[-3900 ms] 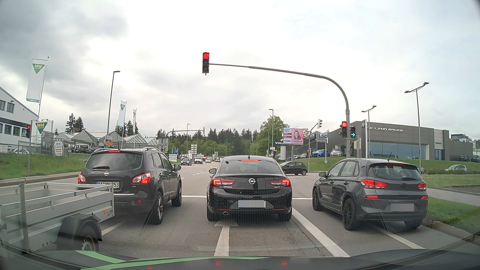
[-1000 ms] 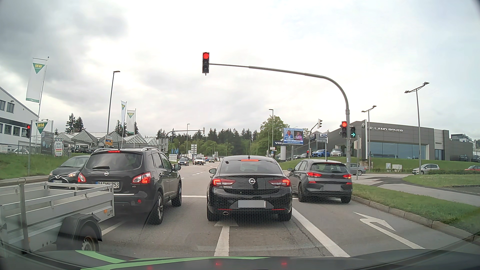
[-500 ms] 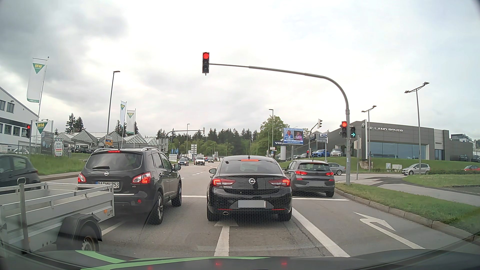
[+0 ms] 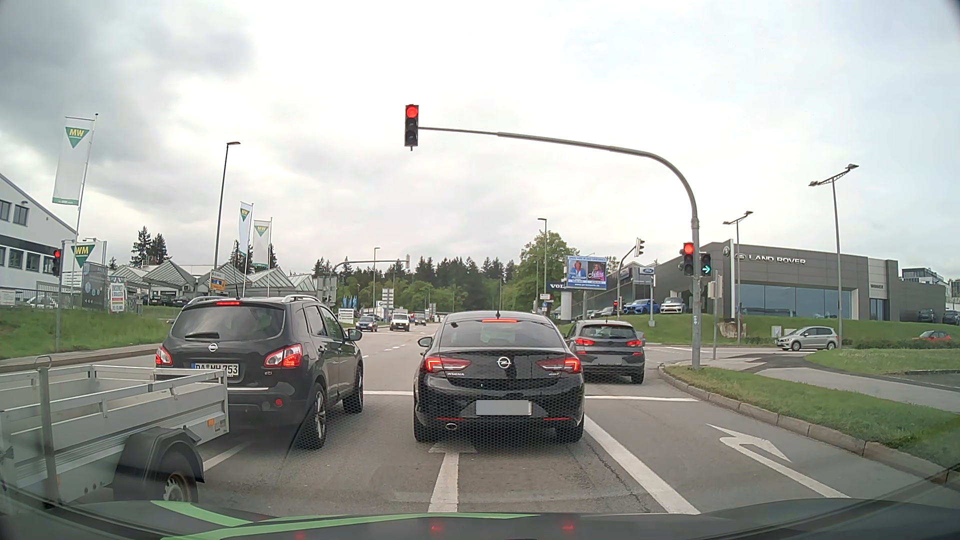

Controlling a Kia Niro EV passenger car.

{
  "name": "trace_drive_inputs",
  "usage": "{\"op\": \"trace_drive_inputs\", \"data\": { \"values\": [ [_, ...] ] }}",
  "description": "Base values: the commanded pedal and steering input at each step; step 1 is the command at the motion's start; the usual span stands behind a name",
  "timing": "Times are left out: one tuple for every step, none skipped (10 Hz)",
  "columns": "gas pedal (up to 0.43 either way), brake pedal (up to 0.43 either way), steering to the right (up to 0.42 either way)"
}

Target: Follow the waypoints while adhering to traffic rules and regulations

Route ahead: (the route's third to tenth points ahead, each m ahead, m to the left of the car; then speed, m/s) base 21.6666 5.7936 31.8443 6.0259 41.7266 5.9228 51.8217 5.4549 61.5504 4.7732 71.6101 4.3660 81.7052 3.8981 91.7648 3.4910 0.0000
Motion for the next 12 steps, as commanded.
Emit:
{"op": "trace_drive_inputs", "data": {
  "values": [
    [0.000, 0.000, 0.001],
    [0.000, 0.000, 0.001],
    [0.000, 0.000, 0.001],
    [0.000, 0.000, 0.001],
    [0.000, 0.000, 0.001],
    [0.000, 0.000, 0.001],
    [0.000, 0.000, 0.001],
    [0.000, 0.000, 0.001],
    [0.000, 0.000, 0.001],
    [0.000, 0.000, 0.001],
    [0.000, 0.000, 0.001],
    [0.000, 0.000, 0.001]
  ]
}}
